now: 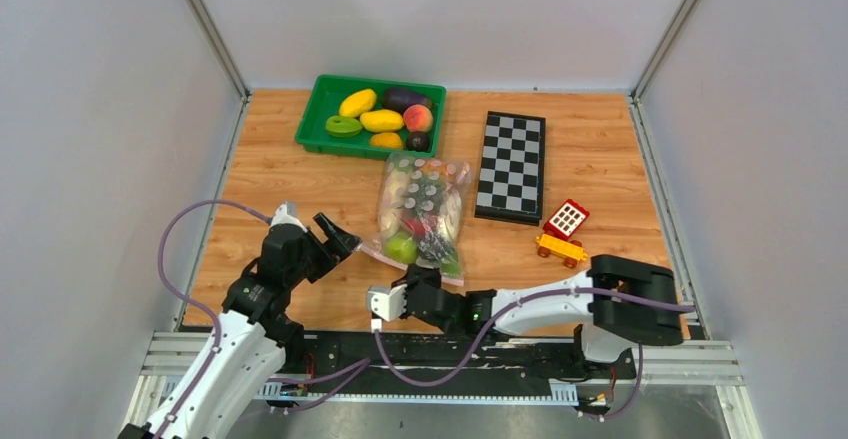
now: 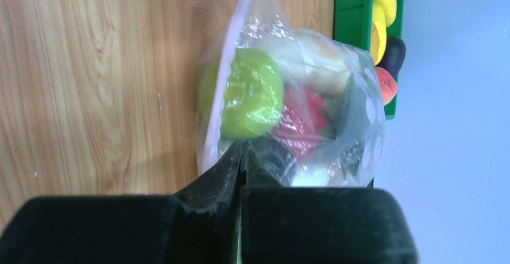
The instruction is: Open the zip-top bag and remove the fake food
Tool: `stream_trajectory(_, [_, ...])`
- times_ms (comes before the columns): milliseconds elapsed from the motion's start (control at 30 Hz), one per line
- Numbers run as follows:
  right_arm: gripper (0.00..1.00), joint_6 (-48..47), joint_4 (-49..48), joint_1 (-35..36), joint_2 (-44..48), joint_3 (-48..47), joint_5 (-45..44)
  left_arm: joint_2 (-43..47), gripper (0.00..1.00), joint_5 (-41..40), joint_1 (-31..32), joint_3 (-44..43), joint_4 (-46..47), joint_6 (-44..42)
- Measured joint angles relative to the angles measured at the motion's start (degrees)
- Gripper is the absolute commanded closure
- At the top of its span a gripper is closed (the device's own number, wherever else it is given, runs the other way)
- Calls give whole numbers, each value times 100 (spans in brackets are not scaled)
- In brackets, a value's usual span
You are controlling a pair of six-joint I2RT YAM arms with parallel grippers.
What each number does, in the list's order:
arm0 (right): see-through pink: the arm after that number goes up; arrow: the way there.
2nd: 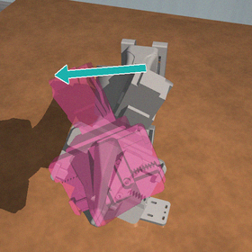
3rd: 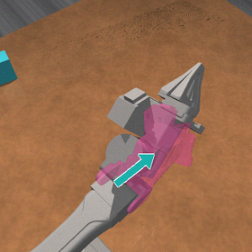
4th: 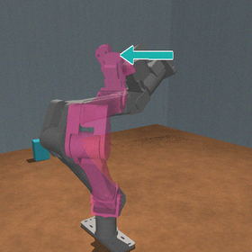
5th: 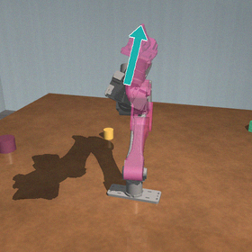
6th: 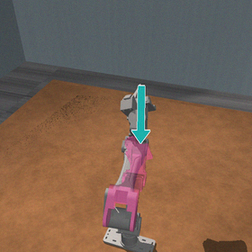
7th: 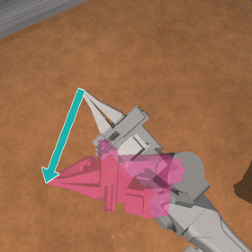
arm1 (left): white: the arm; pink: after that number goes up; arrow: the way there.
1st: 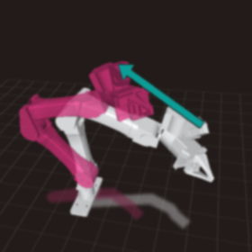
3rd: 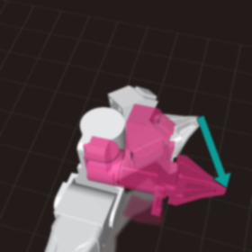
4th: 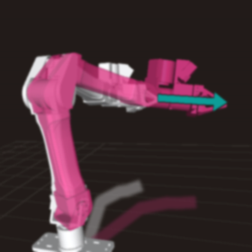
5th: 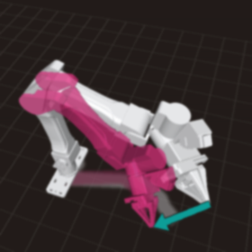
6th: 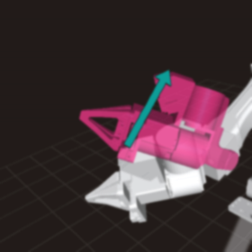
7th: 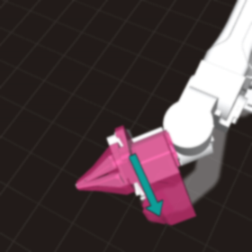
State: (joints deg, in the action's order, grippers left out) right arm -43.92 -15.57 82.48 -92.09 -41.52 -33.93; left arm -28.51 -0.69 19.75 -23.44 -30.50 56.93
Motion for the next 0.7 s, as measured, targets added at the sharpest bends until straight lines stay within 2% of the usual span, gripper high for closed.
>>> stream_trajectory(167, [99,197,107,0,651,413,83,-431,6,566,0,216,525,44])
stream_trajectory(233, [89,260,199,0,758,525,105,-595,6,719,0,236,671,48])
stream_trajectory(300, [71,341,313,0,811,599,129,-706,6,815,0,240,763,61])
stream_trajectory(367, [62,433,422,0,815,599,197,-706,5,837,0,240,791,70])
stream_trajectory(500, [57,494,525,0,726,428,352,-505,4,737,0,238,791,83])
stream_trajectory(700, [55,282,85,0,-201,-205,269,-39,2,356,0,173,334,63])
